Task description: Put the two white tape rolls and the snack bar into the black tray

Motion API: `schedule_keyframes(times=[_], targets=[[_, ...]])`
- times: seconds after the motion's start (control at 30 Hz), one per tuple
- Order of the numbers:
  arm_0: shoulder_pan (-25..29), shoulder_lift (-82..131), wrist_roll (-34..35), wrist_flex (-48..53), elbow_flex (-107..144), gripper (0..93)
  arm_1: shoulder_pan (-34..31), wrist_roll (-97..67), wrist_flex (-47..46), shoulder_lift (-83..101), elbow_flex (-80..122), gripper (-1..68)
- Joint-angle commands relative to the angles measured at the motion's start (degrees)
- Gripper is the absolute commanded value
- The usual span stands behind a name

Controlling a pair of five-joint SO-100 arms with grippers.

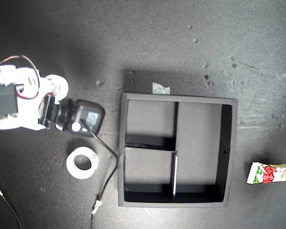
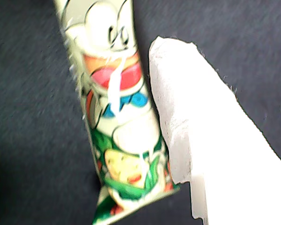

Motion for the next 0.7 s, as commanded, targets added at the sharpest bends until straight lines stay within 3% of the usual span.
schedule_keyframes(times=[0.0,0.4,0.6,0.67], targets=[[-1.4,4.0,2.2,-0.5,-2.1,0.0,-1.5,2.7,-10.1,0.2,7.6,28.6],[0.2,18.0,5.3,10.0,-10.3,0.0,-4.7,2.4,-23.3,0.2,22.1,27.7],[4.7,19.1,5.7,14.4,-19.3,0.0,-3.5,0.5,-27.7,0.2,28.0,4.2],[6.4,18.9,6.0,15.1,-22.3,0.0,-2.6,-0.8,-28.7,0.2,29.0,0.0]])
